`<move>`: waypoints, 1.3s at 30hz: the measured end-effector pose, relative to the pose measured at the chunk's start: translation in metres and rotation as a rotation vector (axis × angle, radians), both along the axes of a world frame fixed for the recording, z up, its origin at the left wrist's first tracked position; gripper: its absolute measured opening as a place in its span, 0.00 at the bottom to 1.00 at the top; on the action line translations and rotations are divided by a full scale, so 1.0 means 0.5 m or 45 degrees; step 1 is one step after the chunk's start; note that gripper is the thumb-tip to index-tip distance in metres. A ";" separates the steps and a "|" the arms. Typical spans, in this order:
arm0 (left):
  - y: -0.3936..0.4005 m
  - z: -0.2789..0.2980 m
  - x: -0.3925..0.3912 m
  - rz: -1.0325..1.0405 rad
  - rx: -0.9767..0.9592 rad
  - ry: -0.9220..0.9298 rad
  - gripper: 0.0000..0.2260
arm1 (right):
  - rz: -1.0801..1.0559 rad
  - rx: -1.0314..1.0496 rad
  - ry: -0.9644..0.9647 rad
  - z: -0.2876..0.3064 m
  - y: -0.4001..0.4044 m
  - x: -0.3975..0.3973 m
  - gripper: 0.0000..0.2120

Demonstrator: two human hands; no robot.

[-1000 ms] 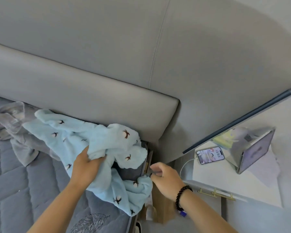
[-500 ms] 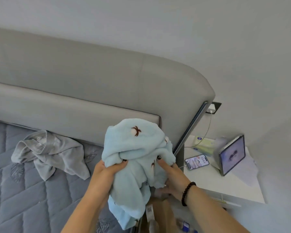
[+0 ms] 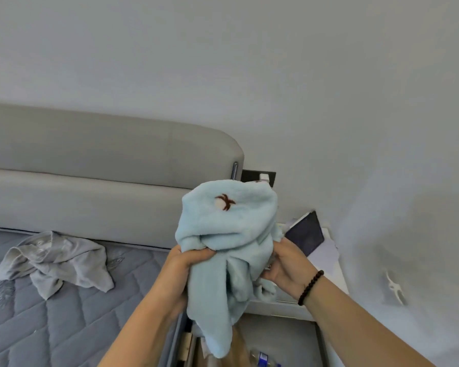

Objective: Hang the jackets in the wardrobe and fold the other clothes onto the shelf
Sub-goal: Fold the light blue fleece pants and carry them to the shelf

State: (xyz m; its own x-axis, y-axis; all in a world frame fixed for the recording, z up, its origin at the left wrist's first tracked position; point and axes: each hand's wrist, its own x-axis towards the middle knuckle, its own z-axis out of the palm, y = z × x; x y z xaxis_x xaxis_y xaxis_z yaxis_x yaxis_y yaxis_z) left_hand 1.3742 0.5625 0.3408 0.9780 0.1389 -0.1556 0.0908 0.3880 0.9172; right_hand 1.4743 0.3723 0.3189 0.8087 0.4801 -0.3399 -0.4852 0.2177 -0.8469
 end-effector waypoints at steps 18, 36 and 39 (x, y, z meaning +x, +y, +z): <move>-0.434 0.153 0.053 -1.214 0.280 -0.270 0.42 | -0.814 -1.007 -0.800 0.238 -0.430 -0.289 0.06; -0.834 0.178 -0.197 -1.725 1.121 -1.686 0.12 | -1.109 -2.011 -0.395 0.239 -0.635 -0.804 0.16; -0.879 0.210 -0.238 -1.541 1.027 -1.710 0.14 | -1.021 -2.119 -0.325 0.245 -0.679 -0.870 0.16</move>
State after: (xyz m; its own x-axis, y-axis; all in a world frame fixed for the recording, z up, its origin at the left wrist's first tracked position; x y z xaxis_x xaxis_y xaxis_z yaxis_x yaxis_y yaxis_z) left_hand 1.2553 0.1229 0.4460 0.0132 -0.9244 0.3812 -0.8374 0.1982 0.5095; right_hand 1.0394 0.0329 0.4414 0.7456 -0.6494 0.1499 -0.5423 -0.7219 -0.4300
